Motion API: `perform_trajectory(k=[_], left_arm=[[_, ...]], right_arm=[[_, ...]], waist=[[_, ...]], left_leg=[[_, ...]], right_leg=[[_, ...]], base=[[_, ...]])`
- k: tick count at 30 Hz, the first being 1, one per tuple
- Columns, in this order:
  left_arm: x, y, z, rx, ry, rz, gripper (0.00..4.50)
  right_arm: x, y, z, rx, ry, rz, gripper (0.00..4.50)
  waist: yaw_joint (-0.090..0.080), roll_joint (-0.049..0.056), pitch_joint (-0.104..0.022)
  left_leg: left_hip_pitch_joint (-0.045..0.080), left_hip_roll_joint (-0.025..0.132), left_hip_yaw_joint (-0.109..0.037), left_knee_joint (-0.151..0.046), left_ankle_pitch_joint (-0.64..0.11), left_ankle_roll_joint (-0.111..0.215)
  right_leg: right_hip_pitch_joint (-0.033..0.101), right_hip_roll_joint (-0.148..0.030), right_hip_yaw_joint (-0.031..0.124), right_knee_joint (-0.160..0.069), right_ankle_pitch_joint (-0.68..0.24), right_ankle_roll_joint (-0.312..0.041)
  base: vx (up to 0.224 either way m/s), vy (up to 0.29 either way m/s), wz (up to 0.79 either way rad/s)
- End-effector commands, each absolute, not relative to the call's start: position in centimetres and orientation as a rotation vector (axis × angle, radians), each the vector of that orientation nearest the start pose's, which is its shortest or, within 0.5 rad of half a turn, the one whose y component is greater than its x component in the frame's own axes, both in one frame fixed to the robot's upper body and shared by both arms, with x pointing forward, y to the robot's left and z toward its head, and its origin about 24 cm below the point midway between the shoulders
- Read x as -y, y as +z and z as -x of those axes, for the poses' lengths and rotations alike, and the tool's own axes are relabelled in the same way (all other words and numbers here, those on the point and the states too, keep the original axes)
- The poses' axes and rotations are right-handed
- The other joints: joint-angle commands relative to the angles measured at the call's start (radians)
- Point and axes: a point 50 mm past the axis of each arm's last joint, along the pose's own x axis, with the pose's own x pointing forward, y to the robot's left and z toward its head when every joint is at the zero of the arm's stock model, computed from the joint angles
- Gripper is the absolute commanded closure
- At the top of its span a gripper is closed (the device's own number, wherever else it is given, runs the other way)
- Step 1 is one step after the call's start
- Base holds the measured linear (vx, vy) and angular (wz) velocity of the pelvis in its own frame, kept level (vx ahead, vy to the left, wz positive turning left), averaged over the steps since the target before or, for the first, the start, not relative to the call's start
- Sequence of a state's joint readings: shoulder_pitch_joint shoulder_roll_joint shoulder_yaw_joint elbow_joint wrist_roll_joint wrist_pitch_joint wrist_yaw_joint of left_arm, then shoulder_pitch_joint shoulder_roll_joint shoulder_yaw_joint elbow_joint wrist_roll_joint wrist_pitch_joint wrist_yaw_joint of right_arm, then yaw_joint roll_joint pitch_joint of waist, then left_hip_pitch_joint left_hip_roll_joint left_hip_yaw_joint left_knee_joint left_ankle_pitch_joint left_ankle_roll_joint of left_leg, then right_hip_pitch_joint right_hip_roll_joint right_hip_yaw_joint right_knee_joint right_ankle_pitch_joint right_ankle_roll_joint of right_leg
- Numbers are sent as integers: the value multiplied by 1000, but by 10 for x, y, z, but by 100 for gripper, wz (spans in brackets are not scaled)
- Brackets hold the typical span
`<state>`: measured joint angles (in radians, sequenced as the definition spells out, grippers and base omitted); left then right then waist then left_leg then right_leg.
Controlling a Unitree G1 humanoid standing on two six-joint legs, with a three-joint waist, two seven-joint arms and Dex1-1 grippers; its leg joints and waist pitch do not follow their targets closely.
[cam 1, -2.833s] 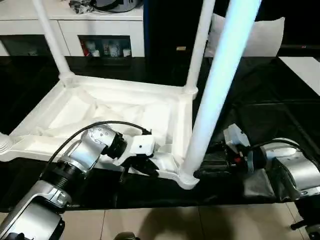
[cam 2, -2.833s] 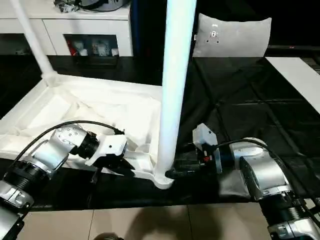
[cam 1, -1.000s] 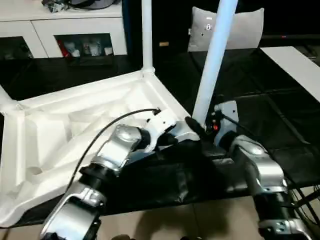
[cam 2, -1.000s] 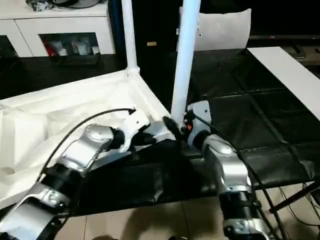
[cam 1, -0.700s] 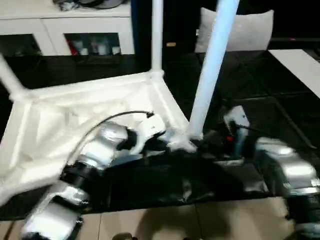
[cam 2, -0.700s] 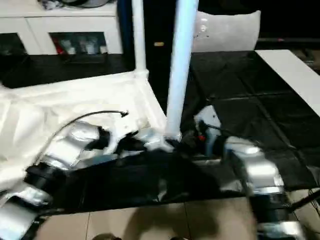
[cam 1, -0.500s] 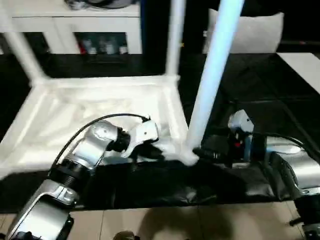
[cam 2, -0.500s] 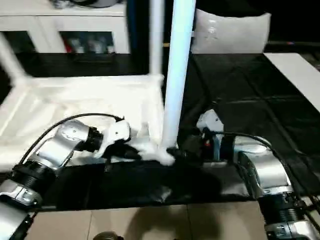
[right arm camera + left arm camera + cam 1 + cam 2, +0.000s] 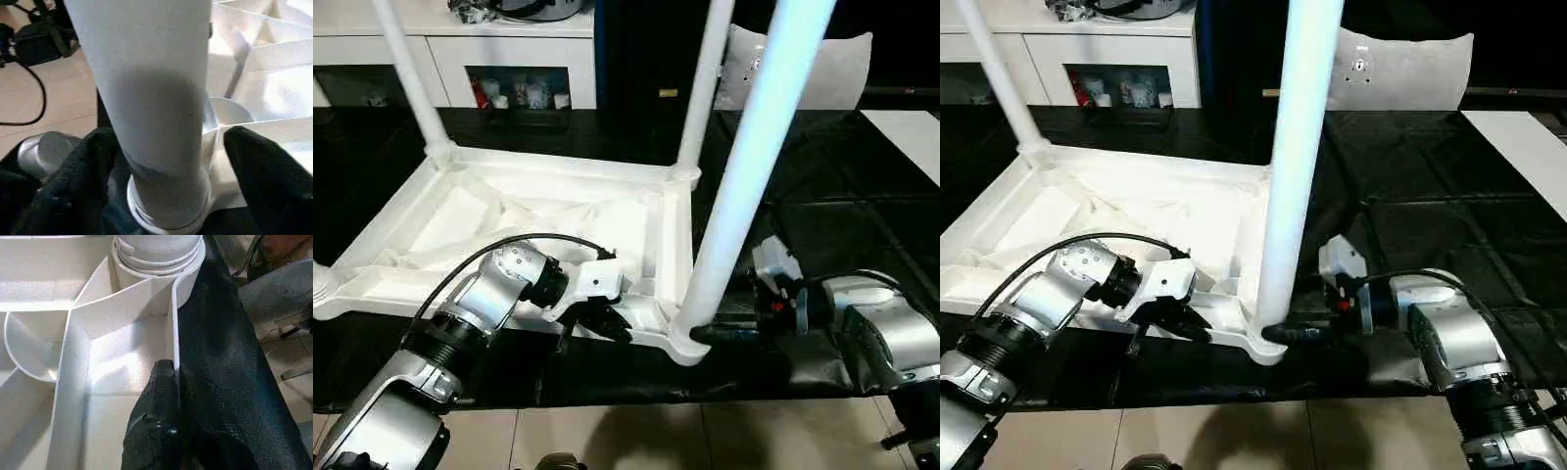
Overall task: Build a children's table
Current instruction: Rotate leg to tighten
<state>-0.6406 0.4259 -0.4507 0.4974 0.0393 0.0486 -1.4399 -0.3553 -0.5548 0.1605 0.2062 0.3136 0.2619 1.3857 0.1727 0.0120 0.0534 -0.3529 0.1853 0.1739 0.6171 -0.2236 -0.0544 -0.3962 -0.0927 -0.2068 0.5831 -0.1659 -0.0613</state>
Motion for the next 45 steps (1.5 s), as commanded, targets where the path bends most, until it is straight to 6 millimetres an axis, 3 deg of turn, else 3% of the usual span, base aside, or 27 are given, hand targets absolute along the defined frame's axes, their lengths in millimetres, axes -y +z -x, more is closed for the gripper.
perform_trajectory(k=[1,5,15,21,25,27,28,29,30,32,34,38,40,41,45], left_arm=[[-107,74,-301,-454,-1747,-661,450],[-108,74,-301,-455,-1754,-664,450],[-109,72,-301,-463,-1755,-669,450],[-103,74,-302,-442,-1697,-584,450],[-89,77,-312,-425,-1542,-496,450],[-79,80,-319,-403,-1433,-440,450],[-75,81,-322,-393,-1388,-413,450],[-70,82,-326,-380,-1332,-383,450],[-67,83,-328,-376,-1298,-365,450],[-57,85,-333,-370,-1208,-329,450],[-52,85,-335,-364,-1163,-318,450],[-36,90,-340,-317,-1011,-290,450],[-32,91,-338,-303,-1001,-302,450],[-32,91,-338,-304,-1003,-299,450],[-35,89,-337,-309,-1011,-315,450]], right_arm=[[177,83,-273,-337,1469,128,94],[176,82,-272,-348,1491,122,152],[172,79,-270,-361,1500,94,229],[161,77,-266,-339,1462,35,256],[149,71,-273,-341,1297,45,258],[142,68,-283,-323,1165,38,259],[139,68,-287,-317,1114,30,259],[136,67,-291,-306,1052,23,260],[134,67,-294,-302,1015,15,260],[127,66,-305,-296,864,-10,261],[124,66,-309,-297,799,-19,261],[117,63,-325,-280,532,-55,261],[114,63,-326,-256,504,-56,261],[113,63,-326,-250,506,-59,205],[112,68,-324,-213,522,-68,174]], waist=[[-6,-8,-73],[-6,-8,-74],[-7,-7,-74],[-11,-6,-66],[-17,-5,-60],[-34,-4,-56],[-40,-5,-54],[-52,-9,-59],[-52,-9,-59],[-71,-8,-64],[-77,-10,-67],[-79,-10,-81],[-74,-10,-85],[-73,-8,-85],[-73,-5,-82]], left_leg=[[3,70,-26,-72,-83,65],[1,70,-27,-71,-76,67],[2,72,-28,-72,-77,66],[4,69,-27,-76,-102,53],[10,65,-27,-77,-128,34],[17,66,-30,-80,-156,9],[16,63,-31,-79,-166,7],[9,58,-33,-79,-161,6],[9,58,-33,-79,-161,6],[6,63,-36,-79,-130,15],[0,59,-35,-77,-89,30],[-11,61,-36,-69,57,77],[-16,57,-32,-60,131,123],[-18,58,-32,-59,138,146],[-13,66,-32,-60,114,169]], right_leg=[[67,-100,90,-82,-319,-17],[67,-98,89,-81,-315,-8],[65,-99,89,-80,-306,-13],[64,-99,88,-91,-358,1],[63,-98,81,-105,-418,23],[62,-99,73,-118,-472,38],[62,-98,68,-123,-485,42],[73,-101,68,-122,-477,57],[73,-101,68,-122,-477,57],[69,-99,73,-111,-407,29],[74,-103,80,-103,-359,9],[75,-103,91,-63,-142,-64],[72,-101,94,-43,-21,-96],[73,-101,94,-40,4,-106],[70,-101,94,-43,-16,-112]], base=[[0,0,0],[0,0,0],[0,0,0],[0,0,0],[0,0,0],[0,0,0],[0,0,0],[0,0,0],[0,0,0],[0,0,0],[0,0,0],[0,0,0],[0,0,0],[0,0,0],[0,0,0]])
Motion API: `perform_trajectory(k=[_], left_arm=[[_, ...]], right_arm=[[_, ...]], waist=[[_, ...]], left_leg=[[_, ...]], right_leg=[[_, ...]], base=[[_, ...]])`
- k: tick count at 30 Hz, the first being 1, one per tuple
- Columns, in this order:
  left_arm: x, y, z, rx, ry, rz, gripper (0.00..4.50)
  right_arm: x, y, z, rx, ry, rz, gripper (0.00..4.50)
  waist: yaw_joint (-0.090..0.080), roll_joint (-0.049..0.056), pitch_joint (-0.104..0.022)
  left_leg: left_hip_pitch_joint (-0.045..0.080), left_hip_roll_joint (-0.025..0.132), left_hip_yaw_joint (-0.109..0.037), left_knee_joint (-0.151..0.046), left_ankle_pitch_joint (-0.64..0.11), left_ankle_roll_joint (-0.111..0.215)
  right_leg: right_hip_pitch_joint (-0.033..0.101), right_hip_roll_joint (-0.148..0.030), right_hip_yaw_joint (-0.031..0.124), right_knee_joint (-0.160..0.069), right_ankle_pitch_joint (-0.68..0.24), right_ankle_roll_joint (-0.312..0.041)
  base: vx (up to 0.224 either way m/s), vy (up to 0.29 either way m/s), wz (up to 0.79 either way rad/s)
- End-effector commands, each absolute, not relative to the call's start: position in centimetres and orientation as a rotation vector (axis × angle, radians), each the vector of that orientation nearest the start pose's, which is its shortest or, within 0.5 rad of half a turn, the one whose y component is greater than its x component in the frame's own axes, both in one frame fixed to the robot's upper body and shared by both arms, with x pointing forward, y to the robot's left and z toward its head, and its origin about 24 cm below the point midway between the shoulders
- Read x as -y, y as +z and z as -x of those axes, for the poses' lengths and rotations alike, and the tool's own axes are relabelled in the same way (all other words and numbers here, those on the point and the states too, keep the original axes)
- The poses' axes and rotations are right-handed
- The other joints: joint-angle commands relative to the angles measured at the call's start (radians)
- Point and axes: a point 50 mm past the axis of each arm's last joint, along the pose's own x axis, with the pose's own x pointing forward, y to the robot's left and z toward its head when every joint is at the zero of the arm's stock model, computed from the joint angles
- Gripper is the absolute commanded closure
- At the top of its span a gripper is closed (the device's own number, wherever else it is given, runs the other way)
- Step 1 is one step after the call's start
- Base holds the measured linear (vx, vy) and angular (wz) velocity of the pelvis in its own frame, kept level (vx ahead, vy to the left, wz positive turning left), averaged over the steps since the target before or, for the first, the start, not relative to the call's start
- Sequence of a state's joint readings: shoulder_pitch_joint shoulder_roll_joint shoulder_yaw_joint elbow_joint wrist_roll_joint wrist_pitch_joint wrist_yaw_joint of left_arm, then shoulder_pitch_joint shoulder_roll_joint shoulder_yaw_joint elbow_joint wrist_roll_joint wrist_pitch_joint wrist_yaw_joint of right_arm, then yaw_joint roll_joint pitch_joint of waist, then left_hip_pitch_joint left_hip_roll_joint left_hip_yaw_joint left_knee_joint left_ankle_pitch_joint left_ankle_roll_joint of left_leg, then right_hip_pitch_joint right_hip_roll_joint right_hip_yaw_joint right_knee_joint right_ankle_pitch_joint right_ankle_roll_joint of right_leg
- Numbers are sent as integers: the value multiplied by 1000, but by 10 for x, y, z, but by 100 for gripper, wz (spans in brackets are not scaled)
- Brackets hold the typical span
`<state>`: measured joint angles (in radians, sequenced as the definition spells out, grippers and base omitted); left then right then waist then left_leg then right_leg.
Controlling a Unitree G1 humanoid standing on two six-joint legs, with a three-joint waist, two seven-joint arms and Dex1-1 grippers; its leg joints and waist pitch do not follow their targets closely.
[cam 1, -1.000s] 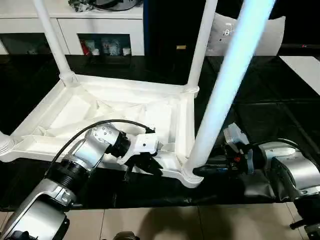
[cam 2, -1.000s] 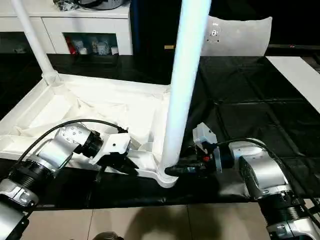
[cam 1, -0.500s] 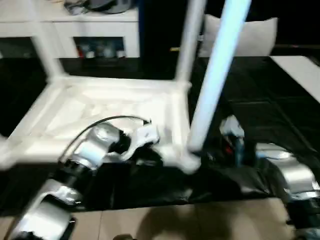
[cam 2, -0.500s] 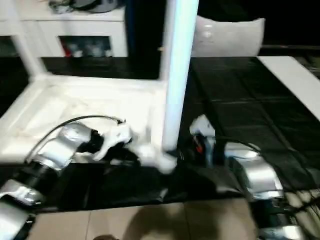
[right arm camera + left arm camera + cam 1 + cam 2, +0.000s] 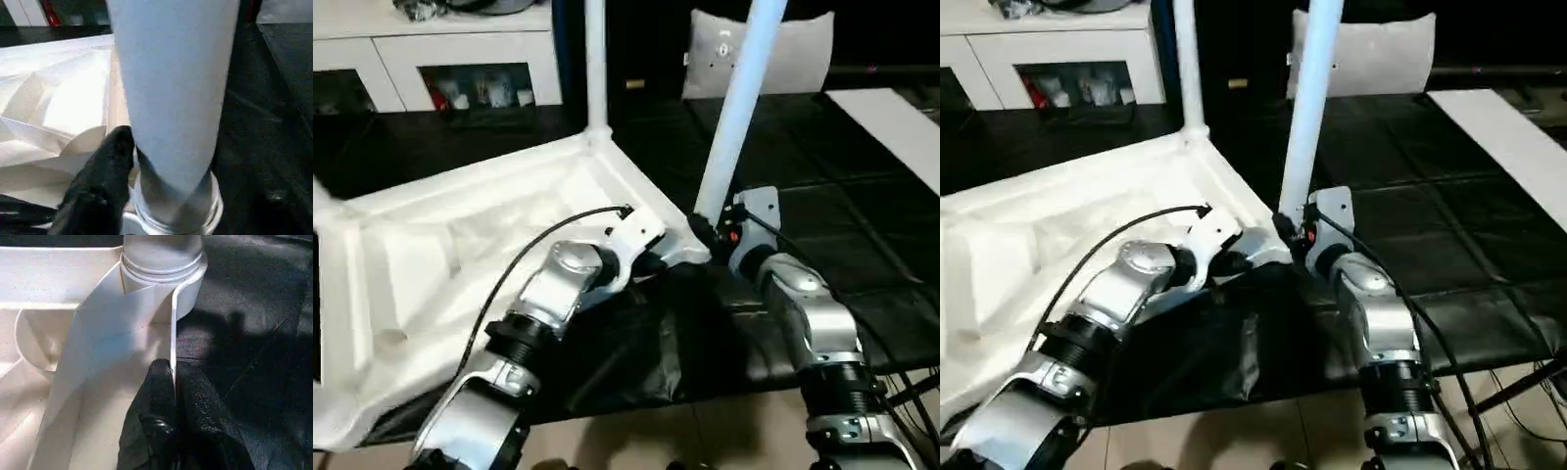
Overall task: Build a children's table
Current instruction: Rotate leg to tighten
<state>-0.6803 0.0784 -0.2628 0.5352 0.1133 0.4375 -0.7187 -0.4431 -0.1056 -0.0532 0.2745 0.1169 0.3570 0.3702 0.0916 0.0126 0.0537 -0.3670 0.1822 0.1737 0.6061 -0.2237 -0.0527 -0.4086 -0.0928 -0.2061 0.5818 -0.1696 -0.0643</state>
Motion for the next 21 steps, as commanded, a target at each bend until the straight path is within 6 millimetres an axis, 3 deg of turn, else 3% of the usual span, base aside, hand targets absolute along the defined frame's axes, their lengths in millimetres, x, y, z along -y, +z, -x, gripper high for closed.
perform_trajectory(k=[1,5,6,13,18,21], left_arm=[[-36,89,-337,-309,-1011,-322,450],[-44,87,-335,-310,-1031,-341,450],[-47,86,-335,-311,-1040,-347,450],[-69,84,-329,-304,-1185,-395,450],[-82,80,-322,-336,-1324,-474,450],[-88,79,-316,-352,-1434,-516,450]], right_arm=[[111,68,-324,-208,525,-71,160],[119,71,-321,-181,547,-72,136],[121,71,-320,-175,564,-71,108],[147,75,-308,-212,734,-17,58],[162,84,-297,-205,963,66,20],[168,86,-292,-213,1064,141,8]], waist=[[8,-5,-82],[9,-4,-79],[8,-6,-82],[17,-6,-81],[33,-3,-80],[43,-2,-82]], left_leg=[[2,69,-31,-49,107,166],[3,70,-31,-53,65,142],[5,72,-32,-53,63,137],[3,67,-29,-52,21,125],[8,71,-28,-55,-12,106],[9,74,-28,-54,-13,103]], right_leg=[[83,-101,93,-44,-23,-108],[84,-102,94,-51,-81,-93],[85,-102,94,-50,-84,-93],[87,-99,93,-58,-128,-63],[83,-99,92,-66,-189,-48],[80,-99,95,-61,-176,-45]], base=[[0,0,0],[0,0,0],[0,0,0],[0,0,0],[0,0,0],[0,0,0]])
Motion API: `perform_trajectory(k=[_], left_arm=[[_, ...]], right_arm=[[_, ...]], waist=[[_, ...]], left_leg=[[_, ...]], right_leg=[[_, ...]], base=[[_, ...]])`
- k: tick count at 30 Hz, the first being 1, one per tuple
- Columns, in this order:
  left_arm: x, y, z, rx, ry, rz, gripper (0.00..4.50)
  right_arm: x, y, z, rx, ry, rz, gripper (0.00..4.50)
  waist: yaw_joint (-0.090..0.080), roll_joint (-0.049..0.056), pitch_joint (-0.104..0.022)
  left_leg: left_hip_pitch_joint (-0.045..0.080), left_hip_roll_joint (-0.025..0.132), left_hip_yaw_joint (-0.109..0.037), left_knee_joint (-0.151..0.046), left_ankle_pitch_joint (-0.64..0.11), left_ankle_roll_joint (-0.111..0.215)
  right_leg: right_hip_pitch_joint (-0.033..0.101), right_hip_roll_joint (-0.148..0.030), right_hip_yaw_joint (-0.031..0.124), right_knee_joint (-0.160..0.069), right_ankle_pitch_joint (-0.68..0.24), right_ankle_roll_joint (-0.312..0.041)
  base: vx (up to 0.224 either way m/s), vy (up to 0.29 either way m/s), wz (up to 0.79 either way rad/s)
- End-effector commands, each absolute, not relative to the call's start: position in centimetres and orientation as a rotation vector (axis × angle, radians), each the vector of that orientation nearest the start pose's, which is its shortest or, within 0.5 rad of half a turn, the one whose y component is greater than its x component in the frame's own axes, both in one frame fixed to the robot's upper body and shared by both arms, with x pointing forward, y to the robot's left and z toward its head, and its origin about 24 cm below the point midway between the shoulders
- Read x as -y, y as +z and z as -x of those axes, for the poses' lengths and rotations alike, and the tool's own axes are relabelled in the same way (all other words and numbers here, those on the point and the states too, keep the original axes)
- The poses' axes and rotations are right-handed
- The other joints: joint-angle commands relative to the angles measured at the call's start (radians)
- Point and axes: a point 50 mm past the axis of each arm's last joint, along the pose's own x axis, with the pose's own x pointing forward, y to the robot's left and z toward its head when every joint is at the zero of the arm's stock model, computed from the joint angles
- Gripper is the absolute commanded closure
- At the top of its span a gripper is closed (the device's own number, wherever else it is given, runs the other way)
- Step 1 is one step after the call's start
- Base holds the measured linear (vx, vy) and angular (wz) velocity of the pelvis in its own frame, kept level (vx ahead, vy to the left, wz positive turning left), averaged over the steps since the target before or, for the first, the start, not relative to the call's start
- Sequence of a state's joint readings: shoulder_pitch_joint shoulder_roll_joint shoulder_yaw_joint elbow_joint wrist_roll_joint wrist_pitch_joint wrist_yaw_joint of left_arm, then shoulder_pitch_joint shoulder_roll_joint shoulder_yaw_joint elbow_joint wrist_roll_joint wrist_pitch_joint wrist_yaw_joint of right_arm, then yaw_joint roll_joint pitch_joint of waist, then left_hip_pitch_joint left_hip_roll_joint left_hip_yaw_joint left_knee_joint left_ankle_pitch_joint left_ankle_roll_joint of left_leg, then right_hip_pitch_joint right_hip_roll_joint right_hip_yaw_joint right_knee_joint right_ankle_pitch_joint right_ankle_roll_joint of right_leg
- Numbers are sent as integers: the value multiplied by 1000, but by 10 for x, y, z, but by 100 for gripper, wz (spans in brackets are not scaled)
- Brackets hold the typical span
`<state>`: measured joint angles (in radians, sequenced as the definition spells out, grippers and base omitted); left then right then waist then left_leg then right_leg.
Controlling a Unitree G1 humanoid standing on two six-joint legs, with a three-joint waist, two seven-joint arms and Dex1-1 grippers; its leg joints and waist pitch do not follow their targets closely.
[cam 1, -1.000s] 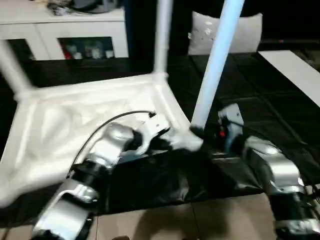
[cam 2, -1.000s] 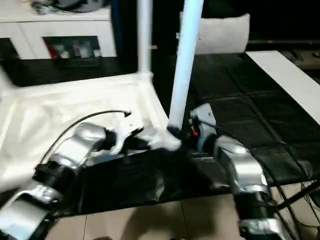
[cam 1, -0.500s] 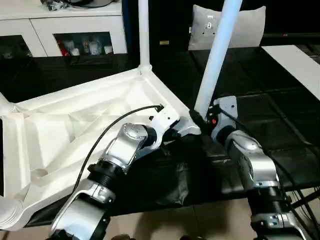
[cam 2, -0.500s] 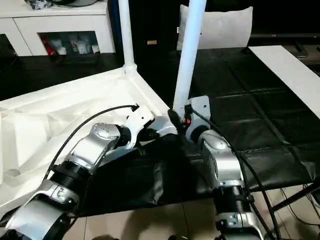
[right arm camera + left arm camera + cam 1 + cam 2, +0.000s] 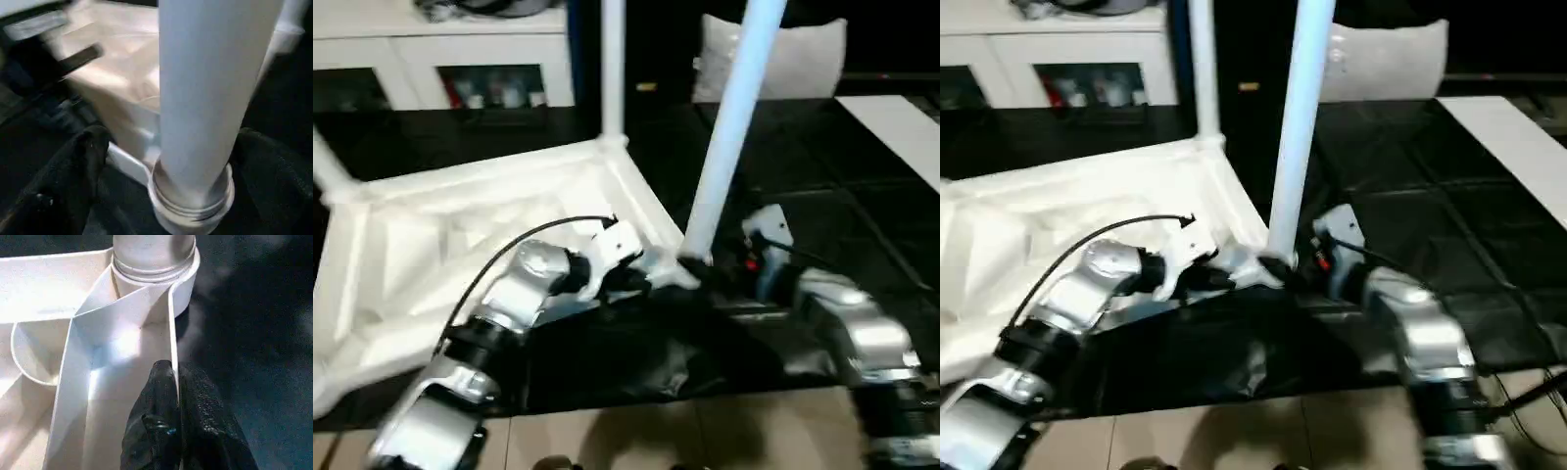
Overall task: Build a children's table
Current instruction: Rotate leg to tighten
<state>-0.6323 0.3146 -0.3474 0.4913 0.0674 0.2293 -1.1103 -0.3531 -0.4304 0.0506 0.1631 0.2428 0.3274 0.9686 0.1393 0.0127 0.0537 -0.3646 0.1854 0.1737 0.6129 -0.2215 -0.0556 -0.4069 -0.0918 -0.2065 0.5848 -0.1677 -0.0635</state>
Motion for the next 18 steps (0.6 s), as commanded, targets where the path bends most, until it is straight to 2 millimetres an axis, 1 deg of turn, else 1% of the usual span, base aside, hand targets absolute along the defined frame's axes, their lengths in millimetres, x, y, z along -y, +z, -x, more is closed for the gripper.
perform_trajectory(k=[1,2,4,5,6,7,9,10,11,12,13,14,15,16,17,18], left_arm=[[-93,77,-311,-366,-1510,-542,450],[-95,76,-309,-378,-1548,-563,450],[-96,75,-308,-387,-1570,-581,450],[-98,74,-305,-403,-1610,-598,450],[-99,73,-304,-409,-1624,-604,450],[-101,73,-302,-416,-1660,-621,450],[-103,74,-301,-421,-1688,-644,450],[-104,74,-301,-421,-1698,-651,450],[-107,74,-301,-428,-1714,-660,450],[-107,74,-300,-430,-1717,-661,450],[-108,74,-300,-434,-1725,-667,450],[-109,73,-299,-439,-1738,-668,450],[-110,73,-298,-444,-1754,-669,450],[-111,73,-298,-444,-1755,-669,450],[-111,73,-297,-447,-1763,-669,450],[-111,73,-297,-447,-1763,-669,450]], right_arm=[[171,88,-292,-199,1105,186,8],[172,89,-291,-193,1140,212,8],[172,88,-290,-197,1176,228,8],[173,87,-287,-212,1235,237,8],[173,87,-285,-219,1258,237,8],[175,85,-281,-249,1320,219,8],[176,83,-278,-285,1375,208,36],[177,82,-278,-294,1390,207,36],[177,82,-276,-311,1424,188,36],[177,82,-276,-313,1430,184,50],[176,82,-275,-319,1447,177,62],[176,81,-274,-320,1463,172,73],[175,81,-273,-323,1489,168,78],[175,81,-273,-324,1489,168,81],[173,80,-272,-332,1512,155,87],[173,80,-272,-332,1512,155,99]], waist=[[3,5,-81],[10,2,-82],[16,4,-81],[23,4,-81],[24,-4,-80],[30,0,-78],[31,-8,-74],[31,-8,-73],[30,-7,-71],[28,-14,-68],[27,-12,-68],[26,-12,-69],[25,-12,-68],[25,-12,-68],[25,-14,-67],[25,-14,-67]], left_leg=[[8,70,-27,-61,-28,103],[8,69,-26,-61,-31,97],[10,73,-27,-61,-31,95],[11,76,-28,-61,-36,95],[12,76,-25,-62,-42,96],[15,76,-25,-64,-60,93],[15,76,-25,-67,-86,86],[15,76,-26,-67,-86,84],[15,74,-25,-68,-97,81],[15,71,-24,-69,-102,79],[14,68,-23,-69,-104,75],[14,67,-25,-70,-101,72],[16,66,-24,-69,-106,70],[17,67,-24,-70,-107,69],[15,66,-24,-70,-98,70],[15,66,-24,-70,-98,70]], right_leg=[[76,-101,94,-68,-186,-43],[77,-102,96,-64,-181,-49],[74,-100,95,-61,-168,-61],[73,-100,96,-59,-162,-69],[74,-100,96,-63,-171,-68],[74,-102,96,-65,-198,-69],[76,-103,96,-72,-254,-52],[77,-103,96,-72,-263,-48],[77,-103,94,-78,-291,-37],[77,-102,94,-82,-306,-29],[79,-102,92,-84,-331,-15],[78,-101,91,-86,-347,-3],[76,-99,89,-90,-364,6],[76,-99,88,-91,-368,8],[75,-97,89,-90,-355,9],[75,-97,89,-90,-355,9]], base=[[0,0,0],[0,0,0],[0,0,0],[0,0,0],[0,0,0],[0,0,0],[0,0,0],[0,0,0],[0,0,0],[0,0,0],[0,0,0],[0,0,0],[0,0,0],[0,0,0],[0,0,0],[0,0,0]])
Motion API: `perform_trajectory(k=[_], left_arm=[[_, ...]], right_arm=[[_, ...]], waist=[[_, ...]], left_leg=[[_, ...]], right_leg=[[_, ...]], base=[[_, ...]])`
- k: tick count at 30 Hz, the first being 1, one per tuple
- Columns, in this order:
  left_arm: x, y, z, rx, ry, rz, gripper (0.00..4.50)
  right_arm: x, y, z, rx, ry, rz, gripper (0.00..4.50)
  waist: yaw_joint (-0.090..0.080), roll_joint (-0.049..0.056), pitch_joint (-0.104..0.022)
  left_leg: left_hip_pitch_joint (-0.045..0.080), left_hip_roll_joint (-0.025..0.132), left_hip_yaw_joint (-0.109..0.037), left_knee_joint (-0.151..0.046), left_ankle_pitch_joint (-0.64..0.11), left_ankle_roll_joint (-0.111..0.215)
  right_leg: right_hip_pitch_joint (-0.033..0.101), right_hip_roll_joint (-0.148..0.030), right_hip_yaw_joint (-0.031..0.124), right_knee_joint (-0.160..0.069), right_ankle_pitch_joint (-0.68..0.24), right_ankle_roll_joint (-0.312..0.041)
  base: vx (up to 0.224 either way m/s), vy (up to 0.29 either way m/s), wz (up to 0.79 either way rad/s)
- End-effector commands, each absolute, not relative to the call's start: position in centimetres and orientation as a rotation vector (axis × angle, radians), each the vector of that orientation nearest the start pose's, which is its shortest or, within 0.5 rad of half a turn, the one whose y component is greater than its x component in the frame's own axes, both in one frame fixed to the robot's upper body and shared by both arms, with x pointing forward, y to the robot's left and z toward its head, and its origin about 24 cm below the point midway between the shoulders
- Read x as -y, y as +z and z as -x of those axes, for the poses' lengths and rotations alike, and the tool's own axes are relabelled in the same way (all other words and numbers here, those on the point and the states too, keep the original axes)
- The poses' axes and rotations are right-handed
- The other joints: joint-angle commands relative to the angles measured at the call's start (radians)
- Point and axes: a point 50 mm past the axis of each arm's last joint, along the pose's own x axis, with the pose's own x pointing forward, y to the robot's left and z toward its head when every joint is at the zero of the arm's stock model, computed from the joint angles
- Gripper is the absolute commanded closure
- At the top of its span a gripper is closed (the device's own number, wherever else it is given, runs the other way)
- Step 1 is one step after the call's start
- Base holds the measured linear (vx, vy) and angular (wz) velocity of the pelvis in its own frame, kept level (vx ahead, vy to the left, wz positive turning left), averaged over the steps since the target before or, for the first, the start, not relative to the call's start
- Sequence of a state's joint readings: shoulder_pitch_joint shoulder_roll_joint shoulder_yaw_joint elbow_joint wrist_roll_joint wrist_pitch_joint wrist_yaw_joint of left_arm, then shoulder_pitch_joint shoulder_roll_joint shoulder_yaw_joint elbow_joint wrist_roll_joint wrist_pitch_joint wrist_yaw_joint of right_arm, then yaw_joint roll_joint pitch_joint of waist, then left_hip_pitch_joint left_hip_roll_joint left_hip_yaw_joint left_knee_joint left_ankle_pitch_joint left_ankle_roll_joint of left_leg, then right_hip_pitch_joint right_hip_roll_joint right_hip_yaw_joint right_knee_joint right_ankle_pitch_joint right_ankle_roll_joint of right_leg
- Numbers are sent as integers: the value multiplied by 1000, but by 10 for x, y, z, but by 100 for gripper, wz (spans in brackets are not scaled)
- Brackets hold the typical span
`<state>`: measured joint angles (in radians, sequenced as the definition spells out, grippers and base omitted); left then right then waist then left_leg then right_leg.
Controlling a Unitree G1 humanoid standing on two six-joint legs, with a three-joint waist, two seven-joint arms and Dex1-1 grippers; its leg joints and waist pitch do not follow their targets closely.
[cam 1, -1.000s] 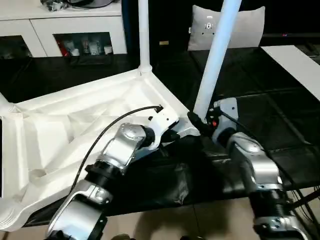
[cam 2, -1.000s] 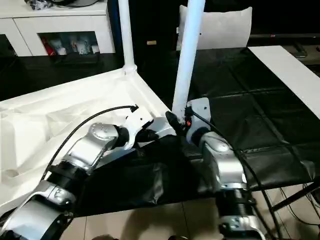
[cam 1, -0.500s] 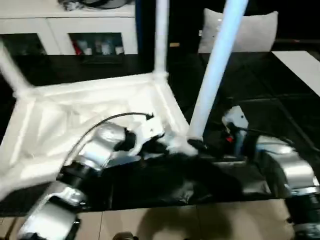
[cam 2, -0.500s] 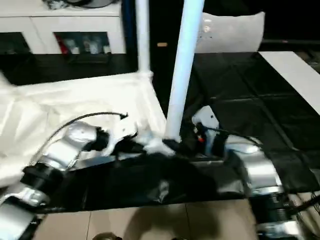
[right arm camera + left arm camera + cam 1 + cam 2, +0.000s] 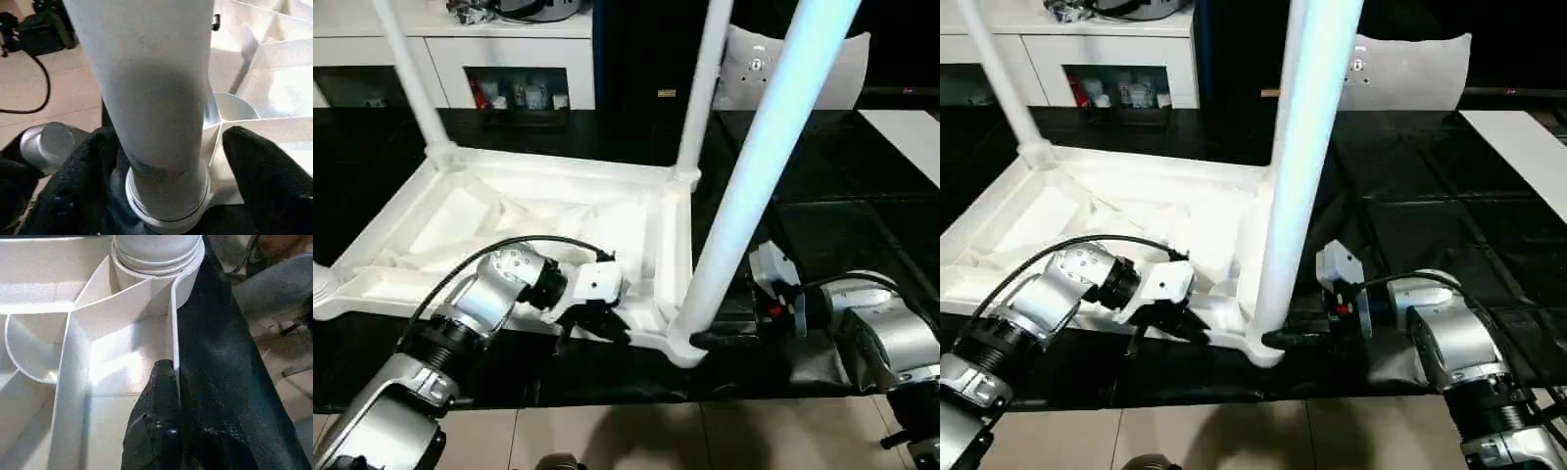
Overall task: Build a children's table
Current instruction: Rotate leg to tighten
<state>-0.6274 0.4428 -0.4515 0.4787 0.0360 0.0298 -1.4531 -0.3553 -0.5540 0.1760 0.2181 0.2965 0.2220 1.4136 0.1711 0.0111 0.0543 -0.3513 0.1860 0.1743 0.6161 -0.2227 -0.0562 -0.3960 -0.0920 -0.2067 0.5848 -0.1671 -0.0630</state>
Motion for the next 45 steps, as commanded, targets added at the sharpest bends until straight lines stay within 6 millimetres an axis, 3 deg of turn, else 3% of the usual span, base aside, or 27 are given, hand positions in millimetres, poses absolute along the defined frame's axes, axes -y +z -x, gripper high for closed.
perform_trajectory(k=[1,14,15,16,22,26,28,29,30,31,32,35,37,38,39,40,43,45], left_arm=[[-111,73,-297,-448,-1767,-669,450],[-113,73,-297,-456,-1780,-667,450],[-113,73,-296,-456,-1779,-663,450],[-113,73,-296,-456,-1777,-658,450],[-99,78,-301,-413,-1679,-541,450],[-87,81,-306,-394,-1588,-478,450],[-82,83,-309,-391,-1543,-459,450],[-67,86,-315,-375,-1439,-428,450],[-67,86,-315,-375,-1434,-427,450],[-52,89,-322,-362,-1317,-375,450],[-47,89,-324,-360,-1279,-365,450],[-31,92,-333,-320,-1107,-326,450],[-27,94,-335,-304,-1073,-316,450],[-24,95,-335,-295,-1052,-308,450],[-21,95,-335,-288,-1039,-305,450],[-19,96,-335,-276,-1021,-302,450],[-19,95,-334,-279,-1021,-318,450],[-24,91,-333,-301,-1028,-358,450]], right_arm=[[173,80,-271,-336,1522,147,111],[166,76,-268,-377,1565,93,207],[166,75,-267,-377,1566,90,221],[165,75,-266,-376,1565,87,231],[151,74,-271,-317,1427,24,251],[142,74,-282,-290,1271,3,252],[138,74,-287,-284,1201,-13,253],[130,71,-301,-278,1016,-15,255],[130,71,-302,-278,1006,-15,255],[124,68,-316,-267,796,-23,255],[122,67,-320,-266,729,-30,256],[112,64,-331,-257,546,-45,256],[110,63,-332,-252,524,-63,256],[108,63,-332,-250,513,-78,256],[107,63,-332,-245,502,-99,256],[106,64,-332,-233,495,-110,222],[106,66,-332,-205,492,-111,188],[109,68,-331,-166,482,-107,165]], waist=[[-7,-10,-69],[-8,-11,-66],[-7,-6,-66],[-8,-7,-66],[-13,-6,-62],[-32,-4,-55],[-44,-5,-57],[-53,-5,-58],[-66,-8,-60],[-69,-5,-61],[-86,-8,-65],[-91,-8,-73],[-91,-11,-86],[-87,-9,-90],[-86,-11,-90],[-81,-13,-88],[-69,-12,-84],[-65,-8,-77]], left_leg=[[2,69,-27,-73,-92,74],[2,67,-25,-74,-98,66],[2,67,-27,-74,-96,65],[2,68,-27,-75,-97,64],[5,65,-27,-77,-117,47],[12,60,-30,-79,-156,20],[6,60,-31,-80,-160,21],[5,64,-34,-81,-149,19],[2,63,-37,-81,-136,12],[1,64,-38,-81,-123,5],[-5,58,-38,-77,-93,6],[-11,52,-33,-72,-21,38],[-22,52,-35,-63,73,77],[-23,56,-36,-54,161,142],[-24,56,-35,-52,180,164],[-23,56,-32,-49,191,197],[-27,49,-27,-49,160,215],[-23,53,-25,-55,92,185]], right_leg=[[64,-97,90,-87,-343,4],[63,-98,87,-92,-365,15],[63,-98,88,-91,-360,13],[62,-97,88,-91,-358,13],[62,-98,84,-100,-393,22],[60,-98,74,-119,-476,45],[70,-98,70,-120,-478,60],[67,-97,72,-119,-450,54],[70,-100,71,-115,-428,40],[70,-104,73,-111,-416,32],[74,-102,74,-106,-386,13],[77,-100,82,-91,-282,-18],[81,-100,89,-57,-109,-61],[74,-99,93,-34,58,-106],[73,-97,93,-29,95,-117],[69,-98,95,-25,133,-134],[70,-96,91,-29,102,-129],[69,-94,88,-50,-40,-90]], base=[[0,0,0],[0,0,0],[0,0,0],[0,0,0],[0,0,0],[0,0,0],[0,0,0],[0,0,0],[0,0,0],[0,0,0],[0,0,0],[0,0,0],[0,0,0],[51,-18,3],[51,-18,3],[0,0,0],[0,0,0],[0,0,0]])
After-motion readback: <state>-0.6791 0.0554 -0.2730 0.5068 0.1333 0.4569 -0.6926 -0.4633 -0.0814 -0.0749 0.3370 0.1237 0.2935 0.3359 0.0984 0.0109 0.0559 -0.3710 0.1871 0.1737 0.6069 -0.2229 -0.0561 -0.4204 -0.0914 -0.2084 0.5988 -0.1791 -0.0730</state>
